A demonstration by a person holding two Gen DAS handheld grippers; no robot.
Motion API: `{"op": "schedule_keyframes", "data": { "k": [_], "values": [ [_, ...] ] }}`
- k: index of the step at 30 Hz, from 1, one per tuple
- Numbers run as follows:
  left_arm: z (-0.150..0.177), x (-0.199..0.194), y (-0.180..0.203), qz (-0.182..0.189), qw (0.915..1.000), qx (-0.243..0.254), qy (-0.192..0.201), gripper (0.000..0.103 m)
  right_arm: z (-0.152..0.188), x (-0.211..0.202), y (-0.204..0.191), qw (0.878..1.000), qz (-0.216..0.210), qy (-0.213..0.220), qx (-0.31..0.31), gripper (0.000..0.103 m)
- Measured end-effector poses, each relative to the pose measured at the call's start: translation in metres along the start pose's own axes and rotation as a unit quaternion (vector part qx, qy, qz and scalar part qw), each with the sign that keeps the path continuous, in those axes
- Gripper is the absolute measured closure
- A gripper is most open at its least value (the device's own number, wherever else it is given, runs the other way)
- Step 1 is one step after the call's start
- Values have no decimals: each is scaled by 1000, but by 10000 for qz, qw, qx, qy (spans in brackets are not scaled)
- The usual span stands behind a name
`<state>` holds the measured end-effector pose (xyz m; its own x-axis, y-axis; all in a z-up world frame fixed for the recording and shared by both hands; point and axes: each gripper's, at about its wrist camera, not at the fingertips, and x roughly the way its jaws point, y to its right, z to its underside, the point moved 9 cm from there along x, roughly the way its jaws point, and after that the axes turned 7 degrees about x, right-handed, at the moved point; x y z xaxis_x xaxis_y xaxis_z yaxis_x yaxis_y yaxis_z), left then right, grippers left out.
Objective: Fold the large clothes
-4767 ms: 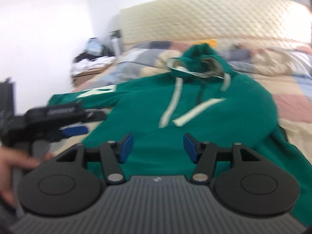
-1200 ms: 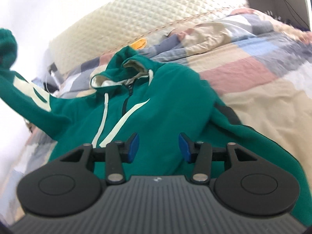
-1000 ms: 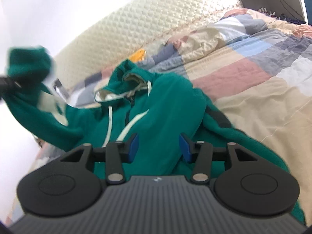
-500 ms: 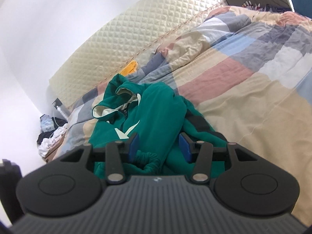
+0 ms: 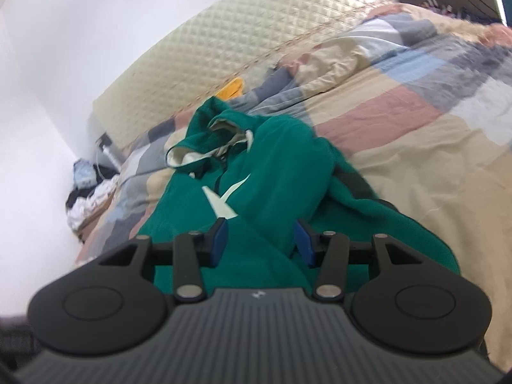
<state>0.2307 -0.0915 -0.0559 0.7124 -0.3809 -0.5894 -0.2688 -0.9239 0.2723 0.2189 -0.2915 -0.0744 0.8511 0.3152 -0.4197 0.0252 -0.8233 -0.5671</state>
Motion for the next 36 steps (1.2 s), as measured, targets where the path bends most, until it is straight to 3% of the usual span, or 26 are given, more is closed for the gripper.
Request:
{"op": "schedule_keyframes", "data": {
  "k": [3,6,10,15,20,22,24,27,30,32,36],
  "values": [
    [-9,14,-55,-445,9959,-770,136,33,9,8,-12,9997,-22,-143,-183,53],
    [-14,36,-106,-718,9847,-1573,212,33,17,15,-24,9988,-72,-268,-391,53],
    [-23,68,-155,-807,9772,-1932,348,34,28,31,-37,9968,-7,-364,-718,53],
    [-37,100,-193,-636,9715,-2225,511,35,37,64,-55,9931,-31,-415,-1097,53],
    [-45,123,-202,-641,9764,-2007,465,60,55,95,-61,9866,-61,-619,-1510,53],
    [-48,128,-206,-671,9770,-1966,487,85,60,105,-60,9853,-50,-718,-1552,53],
    [-52,129,-212,-705,9774,-1931,495,98,64,111,-62,9838,-40,-762,-1621,53],
    [-63,113,-223,-612,9735,-2042,830,102,66,113,-65,9826,-41,-742,-1702,53],
    [-75,90,-240,-526,9629,-2393,1130,103,67,107,-71,9820,-86,-693,-1753,53],
    [-75,80,-250,-453,9575,-2609,1141,103,67,103,-76,9817,-138,-668,-1776,53],
    [-67,76,-256,-382,9569,-2730,911,102,72,99,-87,9780,-177,-632,-1980,53]
  ]
}}
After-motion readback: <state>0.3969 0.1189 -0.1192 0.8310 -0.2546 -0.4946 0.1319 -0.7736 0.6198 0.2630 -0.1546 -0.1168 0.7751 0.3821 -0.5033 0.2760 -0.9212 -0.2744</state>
